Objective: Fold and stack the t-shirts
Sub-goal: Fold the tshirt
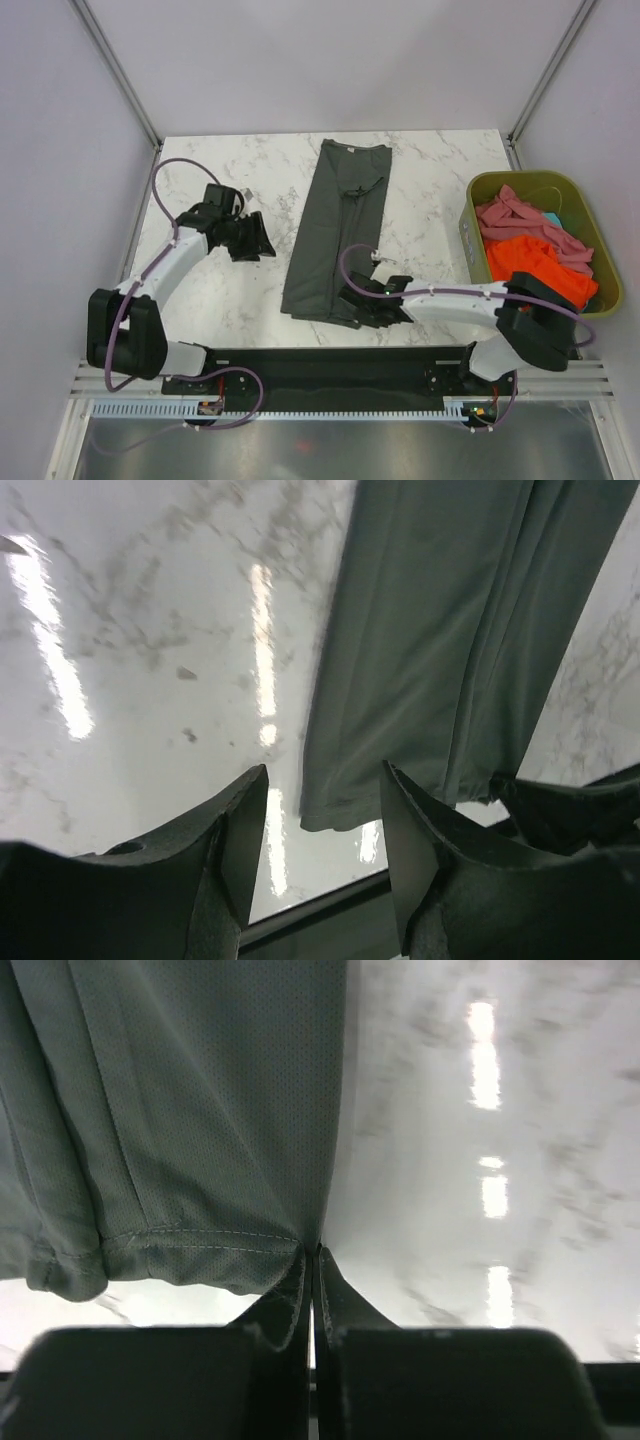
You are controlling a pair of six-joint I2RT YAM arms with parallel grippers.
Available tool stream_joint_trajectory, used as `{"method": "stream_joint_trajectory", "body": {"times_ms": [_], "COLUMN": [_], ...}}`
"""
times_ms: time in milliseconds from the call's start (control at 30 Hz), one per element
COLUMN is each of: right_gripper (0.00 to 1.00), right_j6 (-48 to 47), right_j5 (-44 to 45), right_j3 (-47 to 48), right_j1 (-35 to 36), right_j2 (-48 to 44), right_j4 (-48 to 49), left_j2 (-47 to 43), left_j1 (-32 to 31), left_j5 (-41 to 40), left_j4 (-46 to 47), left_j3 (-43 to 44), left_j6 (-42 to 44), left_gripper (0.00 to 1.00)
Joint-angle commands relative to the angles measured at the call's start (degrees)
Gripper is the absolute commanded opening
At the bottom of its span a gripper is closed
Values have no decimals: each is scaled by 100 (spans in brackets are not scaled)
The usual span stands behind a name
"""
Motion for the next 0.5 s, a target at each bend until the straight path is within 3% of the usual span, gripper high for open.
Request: {"method": "stream_joint_trajectory", "body": {"times_ms": [0,167,267,400,467], "right_gripper": [0,0,2,12,24], "right_j6": [-295,-304,-400,-514,-523], "right_j5": [-48,-154,-224,-250,-311], "right_j3": [-751,-1500,-1808,-1923,-1914], "right_j1": [7,7,7,7,7], "right_j2": [-820,-2025,-2552,-2957,-3098], "right_j4": [-667,-974,-967,-975,-984], "left_j2": [-541,-973,-1131,-1202,-1228], "left_j1": [-686,-1891,-2183,-2552,-2657], "left_j5": [130,-406,-574,-574,-574], "left_j4": [6,313,480,480,480], "left_j3": [-457,-1398,-1829,-2321,-2734], "left_j6": [-508,-1298,-1502,-1502,-1502], "left_gripper": [57,56,57,57,57]}}
